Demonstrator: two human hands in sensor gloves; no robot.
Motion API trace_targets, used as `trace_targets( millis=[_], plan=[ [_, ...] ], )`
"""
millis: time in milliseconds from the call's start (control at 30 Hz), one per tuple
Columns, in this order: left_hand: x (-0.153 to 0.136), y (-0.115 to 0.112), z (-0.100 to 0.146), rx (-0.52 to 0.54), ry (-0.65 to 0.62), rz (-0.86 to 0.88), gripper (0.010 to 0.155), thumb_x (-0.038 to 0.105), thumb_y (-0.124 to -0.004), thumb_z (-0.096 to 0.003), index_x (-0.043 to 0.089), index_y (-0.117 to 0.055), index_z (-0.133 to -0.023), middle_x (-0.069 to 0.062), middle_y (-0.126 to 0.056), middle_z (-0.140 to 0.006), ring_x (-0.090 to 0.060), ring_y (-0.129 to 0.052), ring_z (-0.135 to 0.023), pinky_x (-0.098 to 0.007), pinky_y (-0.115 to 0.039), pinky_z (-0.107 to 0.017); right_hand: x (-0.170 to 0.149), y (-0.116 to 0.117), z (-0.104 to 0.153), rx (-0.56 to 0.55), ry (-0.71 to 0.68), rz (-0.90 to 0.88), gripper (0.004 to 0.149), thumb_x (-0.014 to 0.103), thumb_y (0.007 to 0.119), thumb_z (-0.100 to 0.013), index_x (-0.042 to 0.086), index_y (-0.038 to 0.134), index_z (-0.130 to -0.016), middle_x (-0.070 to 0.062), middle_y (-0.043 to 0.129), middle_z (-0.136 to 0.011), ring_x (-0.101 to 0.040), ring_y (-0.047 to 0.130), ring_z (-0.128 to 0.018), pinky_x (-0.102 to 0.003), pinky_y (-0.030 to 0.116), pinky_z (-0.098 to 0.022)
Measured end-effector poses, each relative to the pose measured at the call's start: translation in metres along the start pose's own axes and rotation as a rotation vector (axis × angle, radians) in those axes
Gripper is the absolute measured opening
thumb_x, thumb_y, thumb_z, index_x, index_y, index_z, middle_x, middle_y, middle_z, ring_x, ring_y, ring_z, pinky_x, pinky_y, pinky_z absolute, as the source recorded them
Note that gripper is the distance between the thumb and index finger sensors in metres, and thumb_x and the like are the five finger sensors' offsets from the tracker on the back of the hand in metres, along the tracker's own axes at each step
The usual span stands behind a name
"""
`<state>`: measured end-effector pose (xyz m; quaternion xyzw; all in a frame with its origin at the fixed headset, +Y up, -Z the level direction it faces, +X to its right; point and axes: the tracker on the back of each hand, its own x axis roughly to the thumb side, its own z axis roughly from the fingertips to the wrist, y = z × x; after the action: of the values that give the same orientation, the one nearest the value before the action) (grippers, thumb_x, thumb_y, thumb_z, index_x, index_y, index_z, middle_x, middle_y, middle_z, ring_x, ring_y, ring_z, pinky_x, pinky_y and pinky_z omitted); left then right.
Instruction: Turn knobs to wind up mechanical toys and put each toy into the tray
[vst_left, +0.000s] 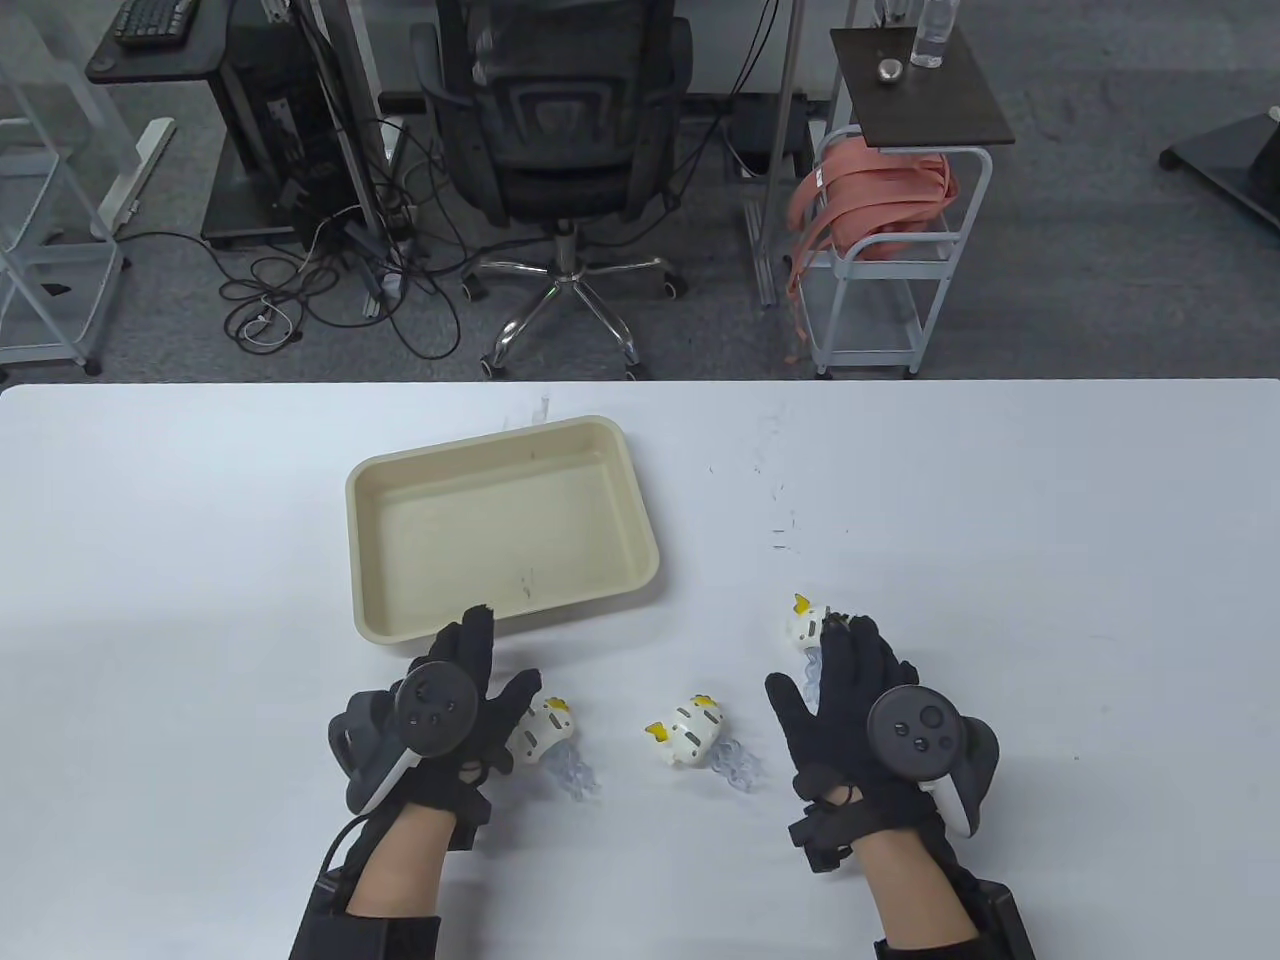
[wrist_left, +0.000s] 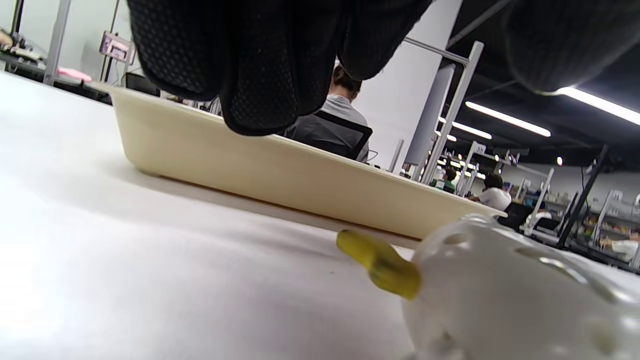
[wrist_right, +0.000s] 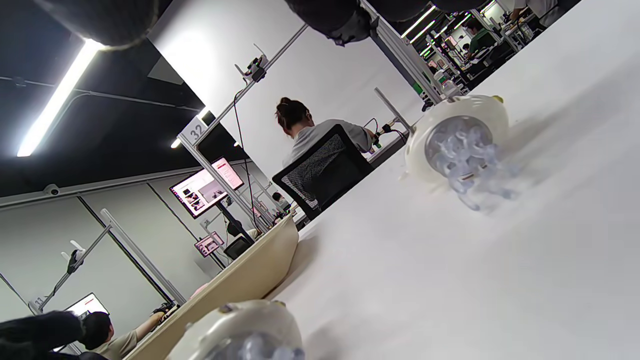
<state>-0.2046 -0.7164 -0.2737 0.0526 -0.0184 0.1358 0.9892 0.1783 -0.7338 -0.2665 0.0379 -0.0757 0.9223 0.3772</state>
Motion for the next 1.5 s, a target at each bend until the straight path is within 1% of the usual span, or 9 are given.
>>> trace_targets(
  millis=[200,367,467,600,867,967,1200,1367,1500],
  plan=[
    [0.031,-0.006,0.004,-0.081,-0.011,-0.178,0.09,0.077,-0.076,-0.0402,0.022,-0.062,-0.109,-0.02,-0.077,-0.102,-0.026,-0.1,-0.064,-0.043,-0.082,-0.05,0.001,0.002,0.0,0.006,-0.001,0.006,0.099,0.067,0.06,-0.047,-0.006,0.038,-0.111,-0.038,0.025,-0.114,-0.062,0.029,-0.097,-0.074,0.014,-0.065],
    [0.057,-0.01,0.007,-0.074,0.0,-0.338,0.09,0.08,-0.074,-0.0391,0.022,-0.066,-0.107,-0.018,-0.084,-0.096,-0.02,-0.102,-0.05,-0.037,-0.085,-0.041,0.001,0.001,0.0,0.007,0.004,0.005,0.099,0.067,0.06,-0.047,-0.006,0.039,-0.111,-0.038,0.024,-0.114,-0.062,0.029,-0.097,-0.074,0.014,-0.065],
    [0.066,-0.017,0.006,-0.126,0.028,-0.397,0.091,0.081,-0.072,-0.0394,0.021,-0.068,-0.108,-0.019,-0.085,-0.096,-0.025,-0.102,-0.057,-0.041,-0.084,-0.046,0.002,0.003,-0.001,0.016,-0.005,0.002,0.098,0.066,0.06,-0.047,-0.006,0.039,-0.111,-0.038,0.024,-0.114,-0.062,0.028,-0.097,-0.074,0.013,-0.065],
    [0.073,-0.031,0.001,-0.236,0.081,-0.525,0.091,0.082,-0.07,-0.039,0.022,-0.067,-0.108,-0.018,-0.085,-0.096,-0.024,-0.102,-0.056,-0.04,-0.084,-0.045,0.003,0.004,-0.001,0.021,-0.004,0.005,0.098,0.066,0.06,-0.048,-0.005,0.039,-0.111,-0.038,0.024,-0.114,-0.062,0.027,-0.097,-0.073,0.012,-0.065],
    [0.071,-0.044,-0.005,-0.303,0.085,-0.503,0.086,0.076,-0.075,-0.0412,0.02,-0.069,-0.106,-0.018,-0.09,-0.09,-0.021,-0.103,-0.047,-0.038,-0.086,-0.04,0.002,0.003,-0.001,0.022,0.004,-0.002,0.098,0.066,0.06,-0.048,-0.006,0.038,-0.111,-0.037,0.022,-0.114,-0.062,0.025,-0.097,-0.073,0.01,-0.064],
    [0.07,-0.045,-0.006,-0.296,0.077,-0.482,0.083,0.074,-0.077,-0.0414,0.02,-0.071,-0.105,-0.018,-0.091,-0.089,-0.022,-0.103,-0.046,-0.038,-0.086,-0.04,0.002,0.004,-0.001,0.023,0.003,-0.001,0.098,0.066,0.06,-0.048,-0.006,0.039,-0.111,-0.038,0.022,-0.114,-0.062,0.025,-0.097,-0.073,0.01,-0.064],
    [0.07,-0.046,-0.006,-0.303,0.061,-0.471,0.085,0.076,-0.079,-0.0383,0.02,-0.076,-0.102,-0.016,-0.093,-0.089,-0.023,-0.105,-0.05,-0.039,-0.086,-0.042,0.003,0.005,-0.001,0.03,0.003,0.007,0.098,0.066,0.06,-0.048,-0.006,0.038,-0.111,-0.037,0.022,-0.114,-0.062,0.025,-0.097,-0.073,0.01,-0.064],
    [0.068,-0.048,-0.006,-0.341,0.059,-0.455,0.088,0.078,-0.079,-0.0367,0.022,-0.072,-0.104,-0.015,-0.09,-0.094,-0.023,-0.103,-0.057,-0.04,-0.085,-0.047,0.003,0.006,-0.001,0.031,0.0,0.012,0.098,0.065,0.06,-0.048,-0.006,0.039,-0.111,-0.038,0.022,-0.114,-0.062,0.025,-0.097,-0.073,0.01,-0.064],
    [0.068,-0.048,-0.005,-0.353,0.046,-0.422,0.085,0.072,-0.085,-0.0388,0.022,-0.07,-0.105,-0.016,-0.086,-0.097,-0.026,-0.101,-0.063,-0.042,-0.084,-0.049,0.004,0.006,0.0,0.035,0.003,0.029,0.098,0.066,0.06,-0.048,-0.005,0.038,-0.111,-0.037,0.022,-0.114,-0.062,0.025,-0.097,-0.073,0.01,-0.064]
  ],
)
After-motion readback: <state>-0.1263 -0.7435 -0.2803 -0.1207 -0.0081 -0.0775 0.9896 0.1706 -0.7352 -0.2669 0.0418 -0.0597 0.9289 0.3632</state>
